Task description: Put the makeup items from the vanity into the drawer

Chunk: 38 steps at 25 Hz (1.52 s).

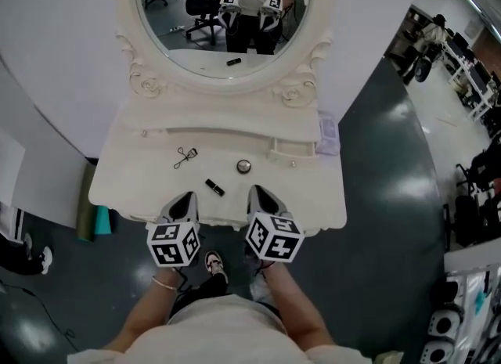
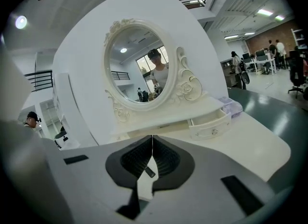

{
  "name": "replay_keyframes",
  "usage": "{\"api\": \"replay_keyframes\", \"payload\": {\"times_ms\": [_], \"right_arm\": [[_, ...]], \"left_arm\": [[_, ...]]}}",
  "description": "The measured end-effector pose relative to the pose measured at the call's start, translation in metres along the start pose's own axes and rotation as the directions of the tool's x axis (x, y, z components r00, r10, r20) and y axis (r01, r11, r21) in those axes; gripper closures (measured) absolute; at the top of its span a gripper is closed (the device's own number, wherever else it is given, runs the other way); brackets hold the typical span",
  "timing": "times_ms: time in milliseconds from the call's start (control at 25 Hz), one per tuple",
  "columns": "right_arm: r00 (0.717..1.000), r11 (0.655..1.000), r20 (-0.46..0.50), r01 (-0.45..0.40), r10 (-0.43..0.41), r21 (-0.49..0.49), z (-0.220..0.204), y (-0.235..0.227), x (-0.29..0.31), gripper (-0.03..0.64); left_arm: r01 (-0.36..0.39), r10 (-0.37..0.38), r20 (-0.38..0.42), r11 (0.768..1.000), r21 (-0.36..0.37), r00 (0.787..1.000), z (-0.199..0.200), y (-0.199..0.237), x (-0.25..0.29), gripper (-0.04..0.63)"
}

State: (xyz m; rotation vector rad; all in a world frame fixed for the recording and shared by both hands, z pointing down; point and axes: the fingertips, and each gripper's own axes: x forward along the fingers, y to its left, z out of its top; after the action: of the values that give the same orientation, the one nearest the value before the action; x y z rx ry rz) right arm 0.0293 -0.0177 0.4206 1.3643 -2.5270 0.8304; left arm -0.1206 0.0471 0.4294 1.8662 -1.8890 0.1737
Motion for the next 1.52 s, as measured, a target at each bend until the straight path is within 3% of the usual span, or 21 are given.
{"api": "replay_keyframes", "payload": {"times_ms": [280, 560, 800, 1320, 1520], "right_arm": [[0.999, 0.998, -0.006, 0.043, -0.043, 0.048, 0.009, -0.008, 0.05, 0.598], [0.994, 0.994, 0.008, 0.109, -0.109, 0.028, 0.035, -0.012, 0.082, 0.598], [0.989, 0.989, -0.001, 0.147, -0.147, 0.011, 0.04, -0.027, 0.084, 0.598], [0.995, 0.998, -0.09, 0.029, -0.034, -0.058, 0.054, -0.051, 0.122, 0.598], [0.984, 0.999, -0.178, -0.008, -0.001, -0.05, 0.03, -0.056, 0.131, 0.595]], "left_arm": [[0.045, -0.044, -0.048, 0.999, 0.0, 0.998, 0.01, 0.026, 0.053, 0.592], [0.077, -0.078, -0.057, 0.997, -0.024, 0.995, 0.032, 0.054, 0.095, 0.592], [0.103, -0.106, -0.067, 0.994, -0.048, 0.992, 0.037, 0.046, 0.123, 0.592], [0.018, -0.022, -0.066, 0.998, -0.067, 0.998, 0.045, 0.028, 0.154, 0.592], [0.006, -0.015, -0.108, 0.997, -0.082, 0.994, 0.028, 0.022, 0.161, 0.592]]}}
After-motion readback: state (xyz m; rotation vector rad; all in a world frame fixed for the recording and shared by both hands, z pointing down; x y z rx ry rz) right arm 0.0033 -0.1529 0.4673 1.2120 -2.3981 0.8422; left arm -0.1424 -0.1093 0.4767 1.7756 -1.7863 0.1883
